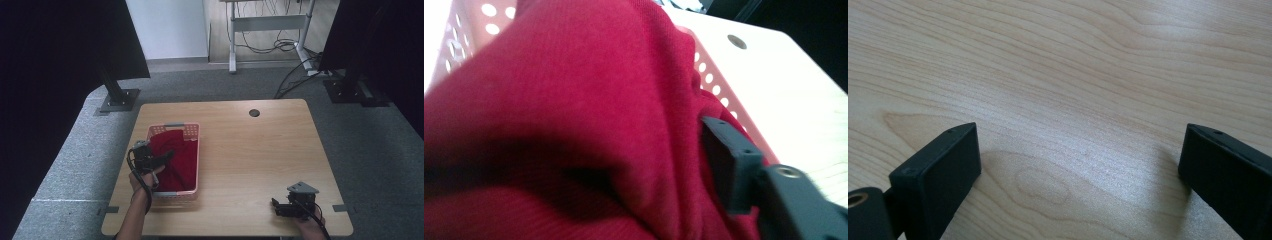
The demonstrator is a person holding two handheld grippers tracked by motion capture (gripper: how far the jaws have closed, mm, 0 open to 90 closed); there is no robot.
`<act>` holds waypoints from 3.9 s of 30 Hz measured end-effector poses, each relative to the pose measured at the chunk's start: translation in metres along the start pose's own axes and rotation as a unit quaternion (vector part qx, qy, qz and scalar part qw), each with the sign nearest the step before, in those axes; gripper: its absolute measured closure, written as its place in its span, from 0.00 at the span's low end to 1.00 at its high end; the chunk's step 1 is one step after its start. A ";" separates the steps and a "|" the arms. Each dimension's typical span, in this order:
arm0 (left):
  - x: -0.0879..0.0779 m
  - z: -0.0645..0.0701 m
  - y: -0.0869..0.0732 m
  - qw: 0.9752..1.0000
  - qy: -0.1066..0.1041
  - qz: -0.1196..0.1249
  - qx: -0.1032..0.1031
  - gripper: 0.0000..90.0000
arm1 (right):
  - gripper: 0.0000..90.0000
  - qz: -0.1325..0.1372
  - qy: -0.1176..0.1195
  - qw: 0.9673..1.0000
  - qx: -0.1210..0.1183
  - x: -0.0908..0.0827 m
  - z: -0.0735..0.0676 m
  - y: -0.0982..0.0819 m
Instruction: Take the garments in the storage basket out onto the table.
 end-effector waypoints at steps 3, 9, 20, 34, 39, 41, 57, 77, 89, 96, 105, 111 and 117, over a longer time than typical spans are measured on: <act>-0.001 0.000 0.002 1.000 -0.005 0.006 0.000 0.66 | 0.04 0.000 0.000 1.000 0.000 0.000 0.000 0.000; -0.004 0.003 0.003 1.000 -0.011 0.015 0.006 0.74 | 0.04 0.000 0.000 1.000 0.000 0.000 0.000 0.000; -0.019 0.012 0.008 0.997 -0.016 0.070 0.028 0.80 | 0.04 0.000 0.000 1.000 0.000 0.000 0.000 0.000; -0.044 0.028 0.025 0.991 -0.037 0.120 0.042 0.81 | 0.04 0.000 0.000 1.000 0.000 0.000 0.000 0.000; -0.049 0.033 0.030 0.990 -0.042 0.128 0.046 0.81 | 0.04 0.000 0.000 1.000 0.000 0.000 0.000 0.000; -0.050 0.034 0.031 0.989 -0.047 0.134 0.047 0.81 | 0.04 0.000 0.000 1.000 0.000 0.000 0.000 0.000; -0.065 0.042 0.050 0.985 -0.060 0.153 0.050 0.81 | 0.04 0.000 0.000 1.000 0.000 0.000 0.000 0.000; -0.084 0.066 0.065 0.977 -0.100 0.178 0.057 0.81 | 0.04 0.000 0.000 1.000 0.000 0.000 0.000 0.000; -0.084 0.081 0.067 0.975 -0.115 0.179 0.063 0.82 | 0.04 0.000 0.000 1.000 0.000 0.000 0.000 0.000; -0.085 0.090 0.068 0.973 -0.123 0.182 0.065 0.82 | 0.04 0.000 0.000 1.000 0.000 0.000 0.000 0.000; -0.082 0.101 0.068 0.972 -0.132 0.182 0.071 0.82 | 0.04 0.000 0.000 1.000 0.000 0.000 0.000 0.000; -0.079 0.106 0.068 0.971 -0.139 0.182 0.071 0.82 | 0.04 0.000 0.000 1.000 0.000 0.000 0.000 0.000; -0.077 0.111 0.068 0.970 -0.145 0.178 0.075 0.82 | 0.04 0.000 0.000 1.000 0.000 0.000 0.000 0.000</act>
Point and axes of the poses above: each handheld gripper's, and its own axes: x roughly forward along the jaws, y roughly out of its top, z roughly to its right, the point moved 1 cm from there along x, roughly forward along the jaws, and after that the axes turned 11 degrees about z, right-handed, at the moved point
